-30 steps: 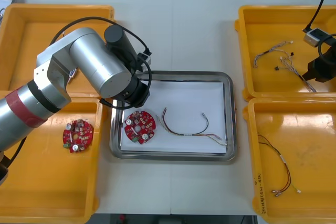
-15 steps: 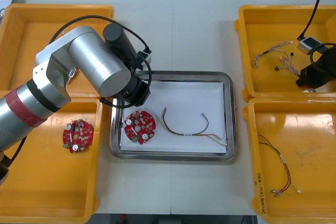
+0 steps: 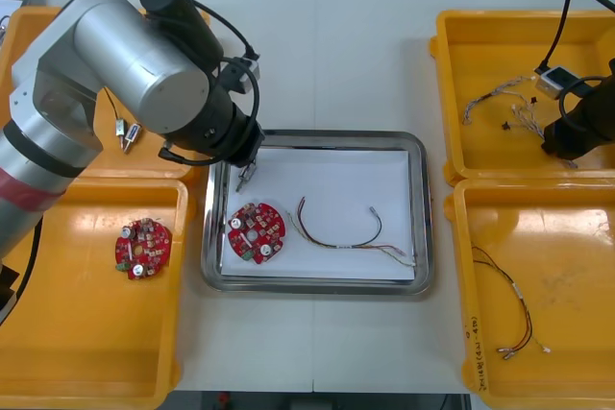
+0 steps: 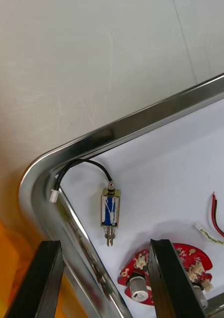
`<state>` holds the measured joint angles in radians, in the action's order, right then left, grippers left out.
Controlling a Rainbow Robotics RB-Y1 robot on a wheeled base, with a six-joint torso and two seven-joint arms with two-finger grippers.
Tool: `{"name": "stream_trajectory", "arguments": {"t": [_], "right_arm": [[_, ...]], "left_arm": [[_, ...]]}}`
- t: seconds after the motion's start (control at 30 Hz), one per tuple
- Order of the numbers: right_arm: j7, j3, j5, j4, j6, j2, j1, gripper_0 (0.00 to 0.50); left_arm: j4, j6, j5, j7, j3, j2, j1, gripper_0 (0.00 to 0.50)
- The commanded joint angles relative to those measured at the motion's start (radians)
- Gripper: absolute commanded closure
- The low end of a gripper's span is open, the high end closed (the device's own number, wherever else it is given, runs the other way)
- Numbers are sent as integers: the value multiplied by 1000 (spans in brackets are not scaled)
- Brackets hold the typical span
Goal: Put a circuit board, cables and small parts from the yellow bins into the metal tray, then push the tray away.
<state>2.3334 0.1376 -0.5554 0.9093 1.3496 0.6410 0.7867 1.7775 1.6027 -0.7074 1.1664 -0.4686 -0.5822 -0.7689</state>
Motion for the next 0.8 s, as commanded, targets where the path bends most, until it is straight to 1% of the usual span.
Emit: {"name": "stream_trajectory", "arguments": {"t": [0.03, 0.3, 0.53, 0.63, 0.73, 0.8], "right_arm": [[6, -30, -1, -1, -14, -14, -1, 500], [10, -29, -1, 0, 5, -6, 0, 500], [18, -20, 5, 34, 11, 9, -1, 500], [15, -20, 12, 82, 49, 20, 0, 500], [7, -13, 20, 151, 120, 31, 0, 500], [3, 10, 26, 204, 189, 37, 0, 500]], "left_arm": [[85, 79, -24, -114, 105, 12, 10, 0], [155, 238, -40, -108, 269, -10, 10, 0], [155, 301, -34, -103, 361, -42, 10, 0], [146, 317, -18, -99, 393, -54, 11, 0], [131, 317, -4, -94, 427, -61, 11, 0], [109, 317, 3, -90, 447, -70, 10, 0]]}}
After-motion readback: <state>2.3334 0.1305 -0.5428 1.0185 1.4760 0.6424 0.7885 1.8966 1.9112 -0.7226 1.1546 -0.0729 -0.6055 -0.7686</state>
